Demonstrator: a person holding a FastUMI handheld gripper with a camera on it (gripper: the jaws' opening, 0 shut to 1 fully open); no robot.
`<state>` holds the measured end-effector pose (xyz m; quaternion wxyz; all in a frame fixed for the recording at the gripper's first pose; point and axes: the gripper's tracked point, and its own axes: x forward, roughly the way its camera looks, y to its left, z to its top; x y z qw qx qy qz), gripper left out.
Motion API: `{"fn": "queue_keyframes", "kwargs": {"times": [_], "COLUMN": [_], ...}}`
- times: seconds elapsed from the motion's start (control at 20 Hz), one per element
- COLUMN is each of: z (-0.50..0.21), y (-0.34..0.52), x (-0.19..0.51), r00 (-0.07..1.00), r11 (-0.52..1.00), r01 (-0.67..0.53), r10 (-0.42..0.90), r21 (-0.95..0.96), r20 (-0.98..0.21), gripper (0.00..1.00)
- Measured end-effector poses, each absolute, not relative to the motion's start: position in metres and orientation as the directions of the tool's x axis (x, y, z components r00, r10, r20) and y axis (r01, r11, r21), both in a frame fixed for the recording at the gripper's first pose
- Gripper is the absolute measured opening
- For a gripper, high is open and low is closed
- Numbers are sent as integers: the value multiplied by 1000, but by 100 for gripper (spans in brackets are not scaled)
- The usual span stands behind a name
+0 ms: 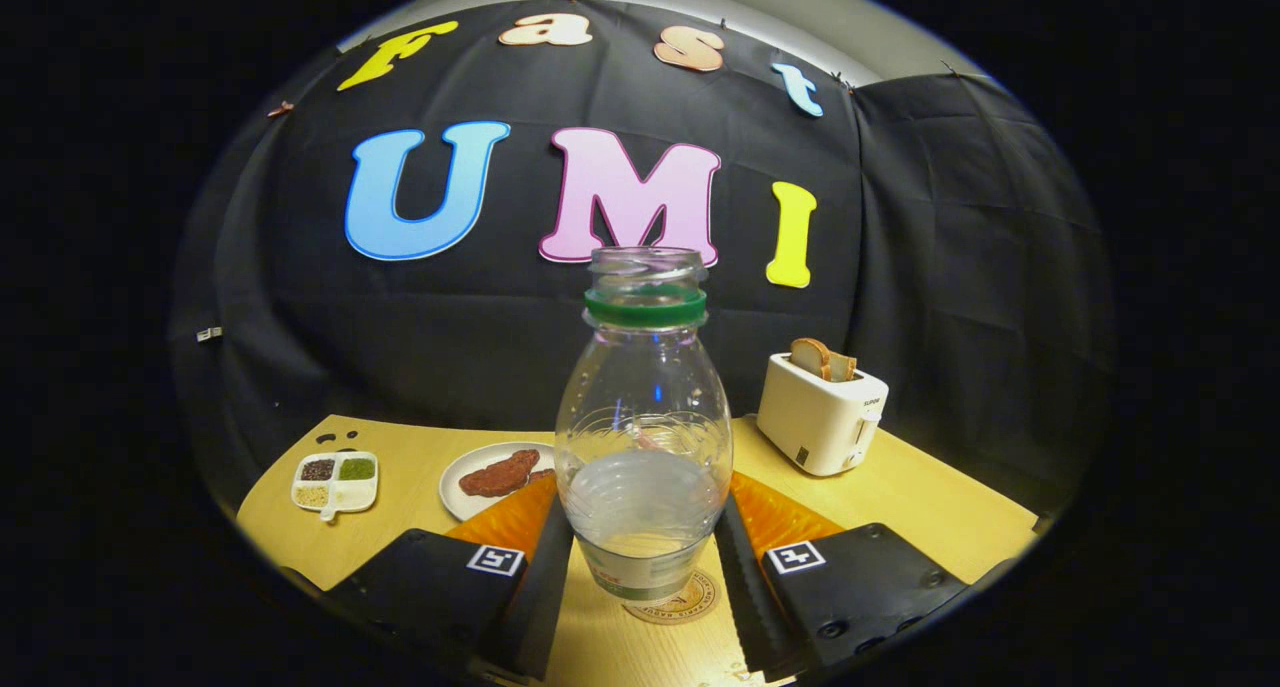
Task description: Take the bottle from table, then pour the juice into the cup, finally place the bottle on the coaster
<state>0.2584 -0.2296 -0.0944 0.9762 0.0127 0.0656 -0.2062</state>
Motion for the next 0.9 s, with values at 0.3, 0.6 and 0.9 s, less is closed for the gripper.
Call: {"fn": "queue_keyframes", "kwargs": {"times": [0.3, 0.6, 0.9], "z": [-135, -172, -181], "y": [-267, -276, -277], "x": [271, 270, 269], "r00": [866, 851, 845], "r11": [881, 871, 870], "r01": [473, 492, 494], "r10": [-468, -479, -477], "r21": [-13, 5, 12], "r20": [-176, -214, -243], "gripper": [73, 73, 76]}}
